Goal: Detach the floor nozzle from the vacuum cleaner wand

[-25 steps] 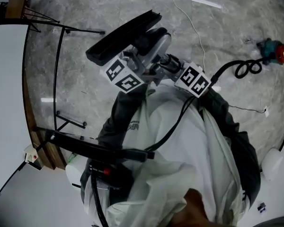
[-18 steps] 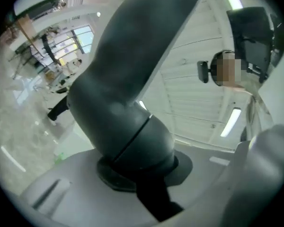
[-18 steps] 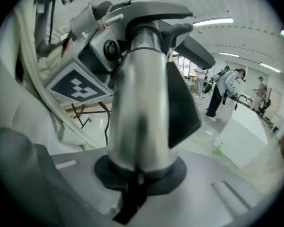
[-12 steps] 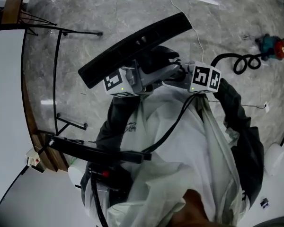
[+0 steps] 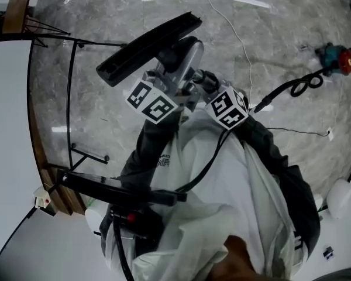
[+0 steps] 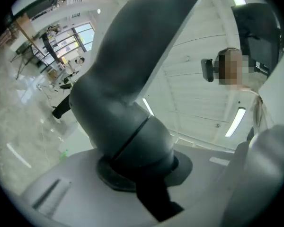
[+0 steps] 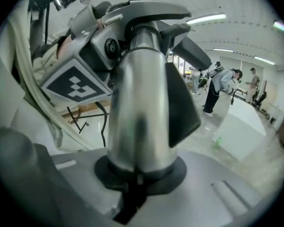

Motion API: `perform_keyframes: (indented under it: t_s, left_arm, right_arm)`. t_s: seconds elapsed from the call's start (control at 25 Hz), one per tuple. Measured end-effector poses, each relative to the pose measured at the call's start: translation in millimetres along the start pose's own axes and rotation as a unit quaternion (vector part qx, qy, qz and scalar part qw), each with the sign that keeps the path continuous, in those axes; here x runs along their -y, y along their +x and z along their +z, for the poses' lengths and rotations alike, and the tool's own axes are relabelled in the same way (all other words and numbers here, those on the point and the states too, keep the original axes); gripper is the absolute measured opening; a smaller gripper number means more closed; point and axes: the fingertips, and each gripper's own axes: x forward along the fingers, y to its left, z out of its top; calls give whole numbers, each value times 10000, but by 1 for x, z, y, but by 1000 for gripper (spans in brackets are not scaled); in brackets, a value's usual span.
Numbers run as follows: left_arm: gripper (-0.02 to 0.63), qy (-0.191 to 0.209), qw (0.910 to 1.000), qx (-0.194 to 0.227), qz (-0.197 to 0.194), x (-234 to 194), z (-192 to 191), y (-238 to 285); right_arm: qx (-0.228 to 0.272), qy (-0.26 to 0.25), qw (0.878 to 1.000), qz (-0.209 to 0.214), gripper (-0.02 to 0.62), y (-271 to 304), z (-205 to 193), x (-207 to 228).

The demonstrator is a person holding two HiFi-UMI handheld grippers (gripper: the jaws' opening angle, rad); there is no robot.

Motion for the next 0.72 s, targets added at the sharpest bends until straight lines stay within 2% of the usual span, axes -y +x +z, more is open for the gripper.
perform_keyframes:
  t_s: [0.08, 0.16, 0.2, 0.24, 0.32, 0.36, 0.4, 0.44, 0.48, 0.56, 0.64, 0.68, 0.72]
  left_arm:
    - [77, -10, 10000, 13, 24, -3, 1, -2]
    - [75, 64, 9989, 61, -453, 9, 3, -3]
    - [75, 103, 9961, 109, -875, 21, 4, -5]
    - [75, 123, 9895, 168, -1431, 37, 5, -8]
    - [75, 122, 9636, 214, -2662, 74, 2, -18]
    - [77, 119, 9513, 195, -3075, 87, 0, -20]
    - [77, 95, 9460, 191, -3236, 92, -2, -20]
    - [77, 42, 9484, 219, -3162, 88, -2, -17]
    - [77, -10, 9557, 272, -2931, 79, -2, -13]
    - [80, -51, 9714, 362, -2348, 58, 0, -7]
    - [78, -15, 9855, 250, -1681, 43, -2, -2]
    - [78, 9, 9921, 142, -1244, 34, -4, 0]
    - [78, 17, 9970, 40, -772, 24, -5, 2]
  right_arm:
    - [-55, -102, 9999, 18, 38, 2, 0, 1]
    - [-6, -245, 9980, 577, 38, -2, 0, -8]
    - [58, -321, 9940, 1048, 38, -7, 0, -16]
    - [123, -394, 9856, 1640, 38, -15, 0, -26]
    - [163, -523, 9553, 2904, 38, -38, -3, -46]
    - [135, -560, 9384, 3407, 38, -48, -5, -53]
    - [100, -549, 9260, 3734, 38, -54, -7, -56]
    - [73, -484, 9218, 3846, 38, -55, -8, -55]
    - [62, -391, 9262, 3750, 38, -52, -9, -51]
    - [87, -220, 9506, 3094, 38, -37, -8, -42]
    - [132, -88, 9809, 1936, 38, -23, -6, -29]
    - [128, -43, 9922, 1240, 38, -17, -5, -19]
    - [90, -23, 9980, 624, 38, -13, -6, -9]
